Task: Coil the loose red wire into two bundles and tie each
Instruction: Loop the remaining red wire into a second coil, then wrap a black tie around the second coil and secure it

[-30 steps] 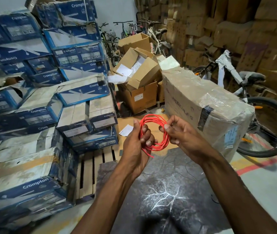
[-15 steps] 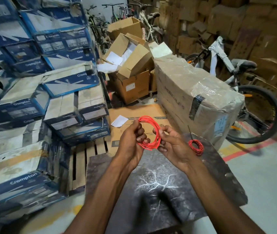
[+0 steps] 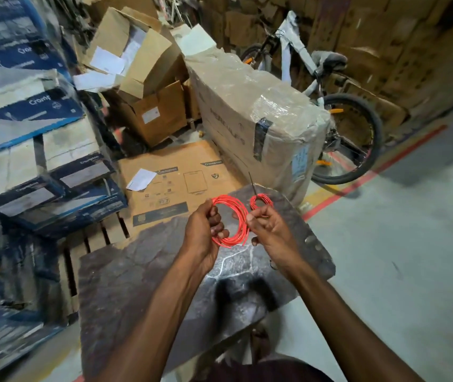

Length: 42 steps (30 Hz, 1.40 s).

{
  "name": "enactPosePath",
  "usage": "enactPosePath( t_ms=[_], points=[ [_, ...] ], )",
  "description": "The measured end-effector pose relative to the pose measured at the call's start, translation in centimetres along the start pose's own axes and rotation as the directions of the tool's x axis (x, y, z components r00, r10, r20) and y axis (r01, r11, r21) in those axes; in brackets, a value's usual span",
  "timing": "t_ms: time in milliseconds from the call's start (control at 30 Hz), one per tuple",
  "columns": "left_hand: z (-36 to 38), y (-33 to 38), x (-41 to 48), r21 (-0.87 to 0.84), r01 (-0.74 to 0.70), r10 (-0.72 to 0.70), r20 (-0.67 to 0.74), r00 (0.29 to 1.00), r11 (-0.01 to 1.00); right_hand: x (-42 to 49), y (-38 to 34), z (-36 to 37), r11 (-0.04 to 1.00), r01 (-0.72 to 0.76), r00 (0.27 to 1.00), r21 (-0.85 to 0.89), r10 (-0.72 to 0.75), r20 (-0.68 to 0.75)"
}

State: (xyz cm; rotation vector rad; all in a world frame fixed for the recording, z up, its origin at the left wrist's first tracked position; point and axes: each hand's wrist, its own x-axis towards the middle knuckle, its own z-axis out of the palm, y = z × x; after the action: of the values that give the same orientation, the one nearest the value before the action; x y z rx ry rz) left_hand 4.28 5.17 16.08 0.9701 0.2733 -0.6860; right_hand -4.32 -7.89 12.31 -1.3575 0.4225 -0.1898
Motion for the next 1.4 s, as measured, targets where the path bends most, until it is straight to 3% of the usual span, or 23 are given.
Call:
enactPosePath(
  t_ms=[200, 467, 633, 767, 967, 1067, 1400],
  points=[
    [0.1, -4.9, 1.2, 0.136, 0.071, -0.060, -0.090, 0.994, 0.988, -1.1, 3.2, -3.9, 0.985, -0.019, 0.998, -0.173, 0.009, -0.056],
    [0.1, -8.5, 1.8, 0.254, 0.129, -0.086, -0.176, 0.981, 0.959, -1.0, 5.0, -8.6, 0.973, -0.087, 0.986, -0.215, 0.054, -0.155],
    [-0.3, -9.2, 2.2, 0.261, 0.141, -0.084, -0.219, 0.972, 0.955, 0.3, 6.3, -13.2, 0.939, -0.162, 0.935, -0.304, 0.047, -0.351],
    [-1.0, -9.6, 2.5, 0.239, 0.152, -0.093, -0.239, 0.967, 0.959, 1.4, 9.0, -15.8, 0.811, -0.359, 0.884, -0.462, 0.137, -0.446],
    [-1.4, -10.3, 2.6, 0.217, 0.150, -0.095, -0.244, 0.965, 0.965, 1.6, 12.2, -16.0, 0.603, -0.597, 0.789, -0.530, 0.320, -0.525],
    [-1.6, -10.5, 2.6, 0.194, 0.143, -0.093, -0.247, 0.965, 0.971, 1.7, 13.2, -15.3, 0.559, -0.617, 0.775, -0.554, 0.308, -0.552],
    [-2.2, -9.9, 2.4, 0.130, 0.125, -0.091, -0.243, 0.966, 0.984, 2.4, 14.5, -14.4, 0.594, -0.580, 0.790, -0.557, 0.243, -0.563]
  ],
)
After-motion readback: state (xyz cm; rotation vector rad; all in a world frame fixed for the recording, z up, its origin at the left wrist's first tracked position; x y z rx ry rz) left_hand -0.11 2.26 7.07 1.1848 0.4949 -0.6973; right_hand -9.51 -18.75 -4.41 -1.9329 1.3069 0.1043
